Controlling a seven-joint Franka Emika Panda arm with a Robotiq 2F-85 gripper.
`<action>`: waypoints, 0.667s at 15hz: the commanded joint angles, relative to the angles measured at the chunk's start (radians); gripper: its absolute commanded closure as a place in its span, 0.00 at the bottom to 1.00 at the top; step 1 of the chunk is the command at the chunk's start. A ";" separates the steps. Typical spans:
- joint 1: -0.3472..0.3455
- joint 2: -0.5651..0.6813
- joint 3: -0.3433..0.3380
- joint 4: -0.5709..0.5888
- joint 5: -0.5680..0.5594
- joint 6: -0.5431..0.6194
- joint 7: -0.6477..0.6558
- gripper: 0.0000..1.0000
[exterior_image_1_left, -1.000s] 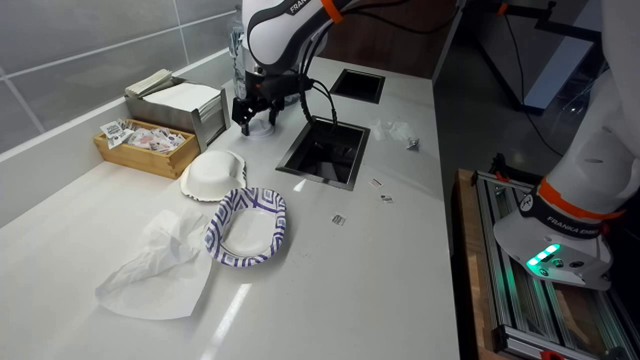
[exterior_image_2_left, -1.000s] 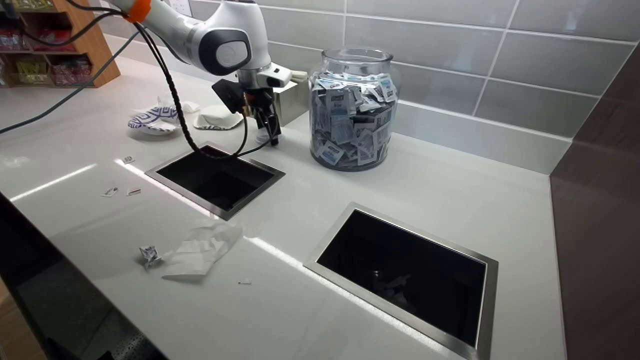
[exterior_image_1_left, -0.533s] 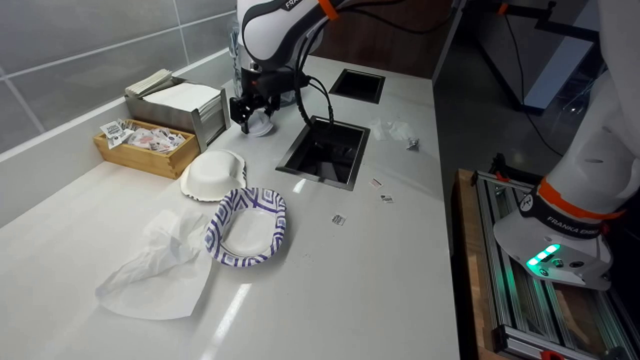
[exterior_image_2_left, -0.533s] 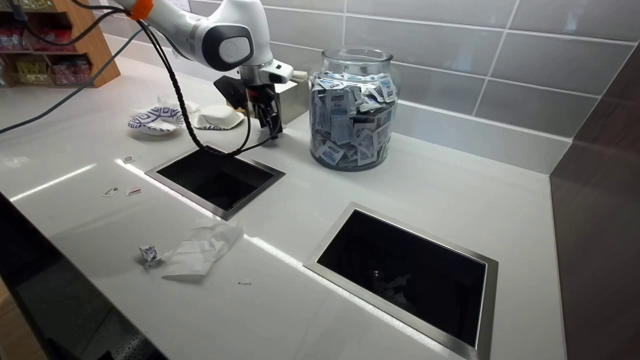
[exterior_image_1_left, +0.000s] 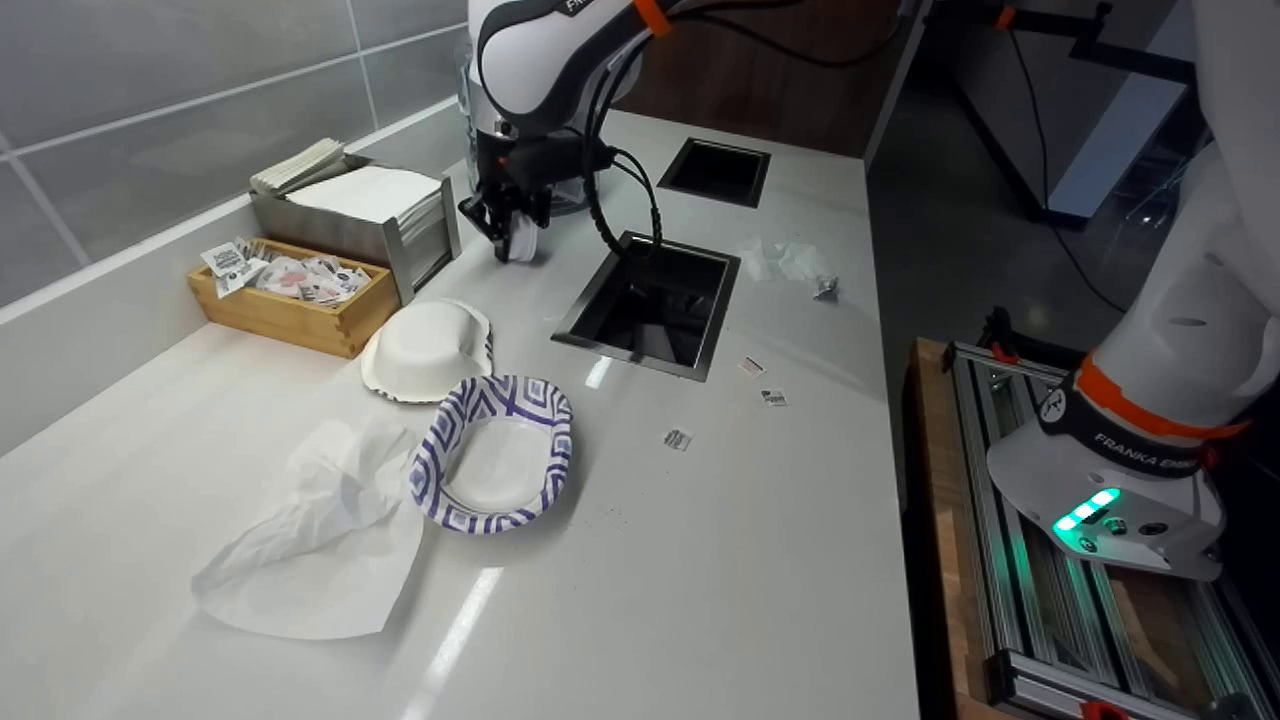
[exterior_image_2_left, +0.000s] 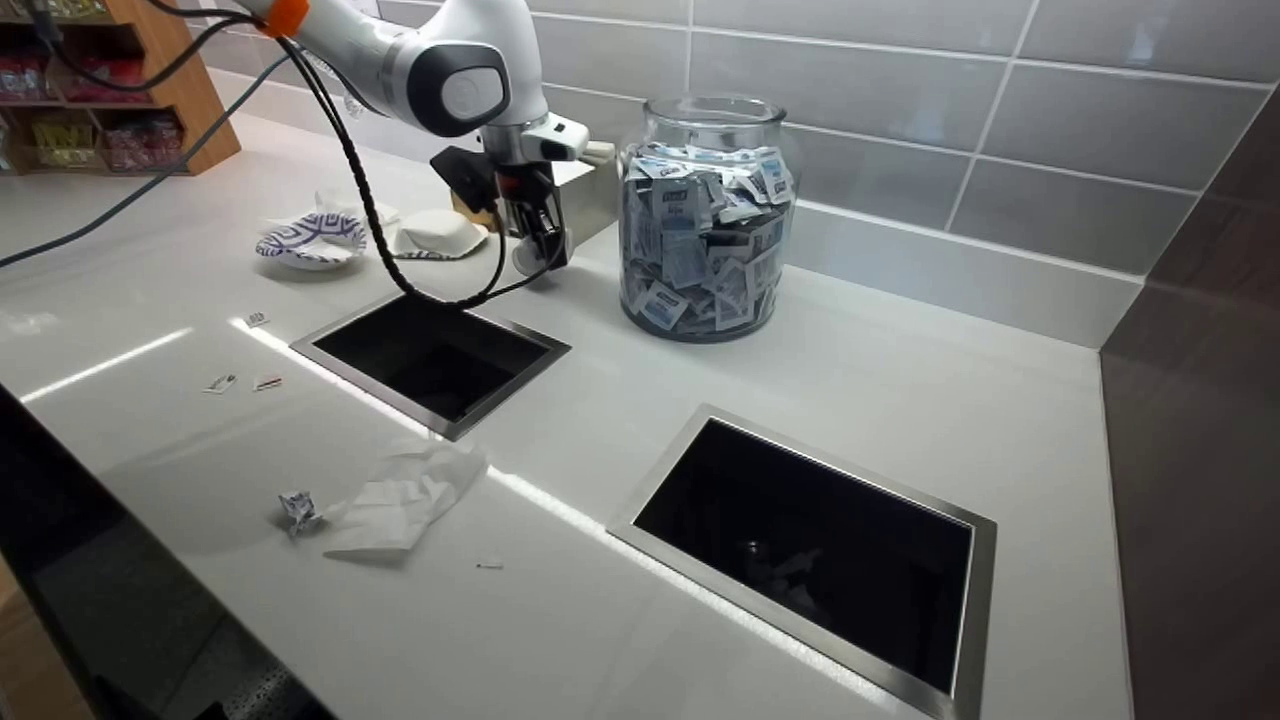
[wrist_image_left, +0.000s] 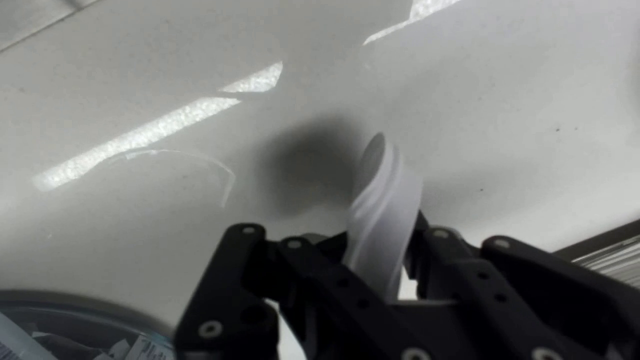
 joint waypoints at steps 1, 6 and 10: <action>0.006 0.031 -0.014 0.022 -0.014 -0.024 0.004 1.00; 0.005 0.026 -0.008 0.012 -0.003 0.014 0.007 1.00; -0.005 0.039 0.001 -0.001 0.014 0.031 -0.001 1.00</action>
